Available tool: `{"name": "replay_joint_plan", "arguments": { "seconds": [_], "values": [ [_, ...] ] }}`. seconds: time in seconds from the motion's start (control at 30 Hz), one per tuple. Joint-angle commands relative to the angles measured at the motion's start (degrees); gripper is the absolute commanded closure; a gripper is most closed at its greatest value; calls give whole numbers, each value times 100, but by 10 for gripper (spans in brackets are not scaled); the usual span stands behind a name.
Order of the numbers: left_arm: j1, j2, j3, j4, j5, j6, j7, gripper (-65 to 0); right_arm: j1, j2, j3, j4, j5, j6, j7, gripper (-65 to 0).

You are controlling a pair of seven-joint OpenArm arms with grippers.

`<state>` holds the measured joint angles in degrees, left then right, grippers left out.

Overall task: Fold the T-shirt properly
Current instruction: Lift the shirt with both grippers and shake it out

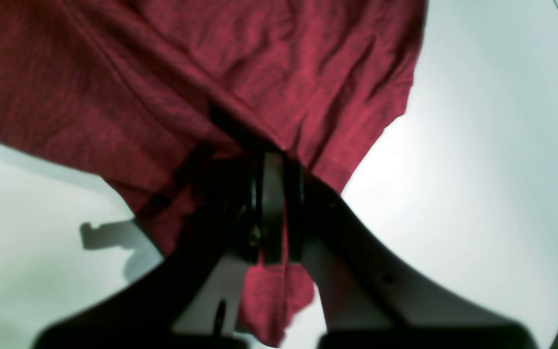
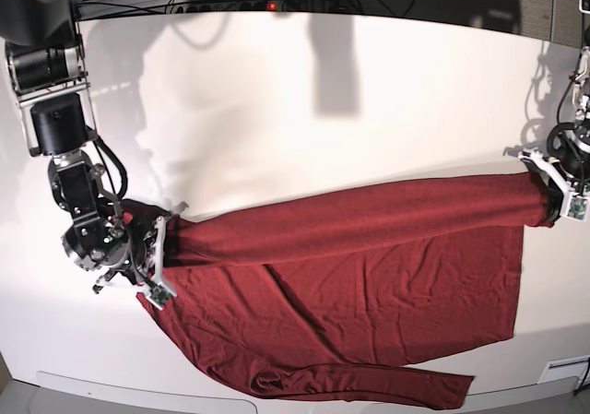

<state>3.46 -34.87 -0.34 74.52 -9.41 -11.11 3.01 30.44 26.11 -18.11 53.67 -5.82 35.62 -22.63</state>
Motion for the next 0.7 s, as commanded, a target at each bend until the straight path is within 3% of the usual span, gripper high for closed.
{"name": "replay_joint_plan", "arguments": {
  "seconds": [0.0, 0.3, 0.33, 0.43, 0.47, 0.67],
  "values": [
    [-92, -118, -59, 76, 4, 61, -199, 0, 195, 44, 44, 35, -24, -48, 127, 0],
    [-96, -120, -59, -173, 85, 72, -483, 0, 197, -55, 44, 13, -208, -50, 164, 0],
    [-101, -120, -59, -190, 170, 103, -503, -49, 208, -57, 44, 13, -251, -50, 166, -24],
    [-94, -122, -59, -190, 210, 372, -562, -197, 260, -55, 46, 15, -275, -48, 160, -197],
    [-94, -120, -59, -190, 190, 457, -562, -210, 291, -55, 46, 17, -267, -50, 101, -223],
    [-92, -118, -61, -177, 109, 603, -354, -209, 485, -7, 52, 35, 334, -50, -546, -226]
  ]
}}
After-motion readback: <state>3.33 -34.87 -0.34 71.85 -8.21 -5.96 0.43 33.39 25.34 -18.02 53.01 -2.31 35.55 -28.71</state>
